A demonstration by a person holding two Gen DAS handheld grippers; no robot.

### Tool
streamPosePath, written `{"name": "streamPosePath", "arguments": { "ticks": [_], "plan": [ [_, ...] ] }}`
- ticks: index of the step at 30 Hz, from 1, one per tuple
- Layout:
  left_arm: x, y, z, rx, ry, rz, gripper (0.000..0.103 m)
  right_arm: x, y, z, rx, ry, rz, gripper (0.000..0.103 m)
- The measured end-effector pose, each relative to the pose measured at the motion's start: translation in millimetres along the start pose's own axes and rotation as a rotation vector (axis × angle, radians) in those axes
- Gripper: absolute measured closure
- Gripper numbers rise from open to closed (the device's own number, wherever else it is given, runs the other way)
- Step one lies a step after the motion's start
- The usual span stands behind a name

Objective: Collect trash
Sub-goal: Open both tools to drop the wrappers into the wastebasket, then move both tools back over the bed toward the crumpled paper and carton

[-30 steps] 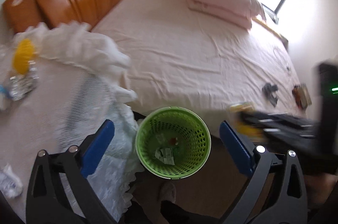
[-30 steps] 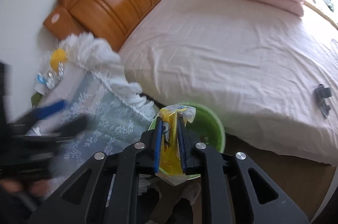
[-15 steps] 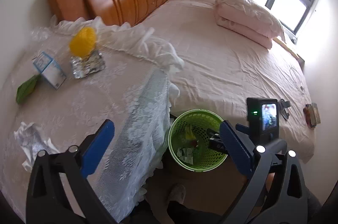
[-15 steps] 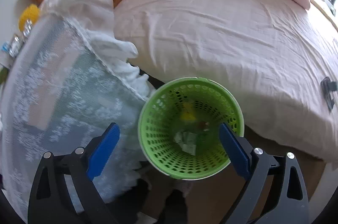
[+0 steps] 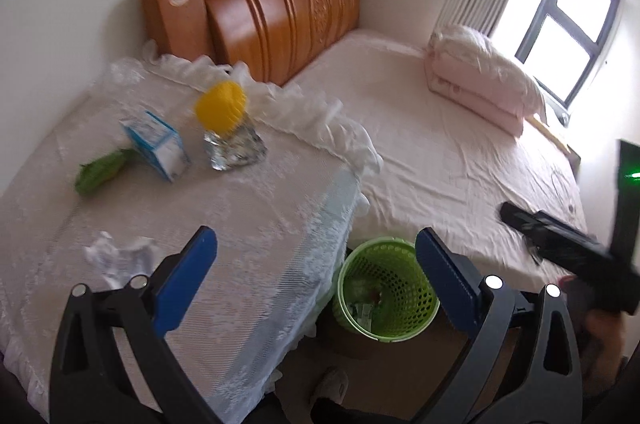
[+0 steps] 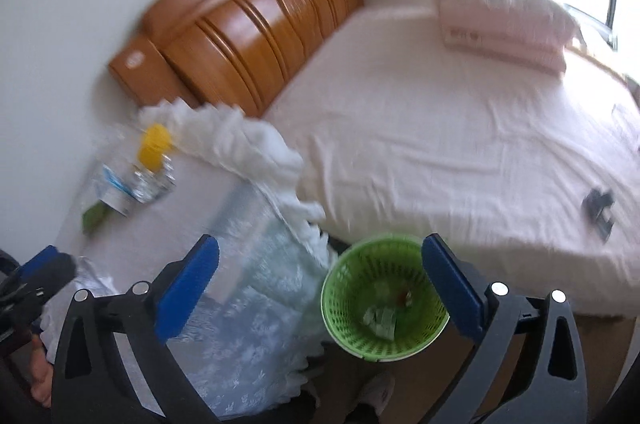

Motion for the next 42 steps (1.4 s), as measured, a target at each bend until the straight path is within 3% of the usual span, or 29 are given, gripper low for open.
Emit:
{"name": "streamPosePath", "arguments": {
  "ticks": [8, 15, 24, 42],
  "plan": [
    [5.9, -26.0, -45.6, -0.081, -0.056, 0.034, 0.008, -7.3, -28.4, -35.6, -0.028, -0.057, 0.05, 0.002],
    [29.2, -34.1, -99.5, -0.169, -0.129, 0.006, 0.008, 3.6, -7.7, -77.4, -0.098, -0.105, -0.024, 0.002],
    [65.5, -13.2, -165.0, -0.202, -0.272, -0.097, 0.008, 23.8, 20.8, -128.0, -0.159, -0.173, -0.11, 0.002],
    [62.7, 80.4, -170.7, -0.194, -0.19, -0.254, 0.008, 40.0, 46.1, -149.0, -0.152, -0.168, -0.201, 0.002]
  ]
}}
Point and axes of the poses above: each gripper's, at about its wrist camera, not at the fingertips, and y roughly the way its jaws point, z to its right, x to its underside, the point moved 6 cm from there along y, roughly the way its jaws point, and after that the axes turned 3 degrees about -z, right-handed, at the moved point
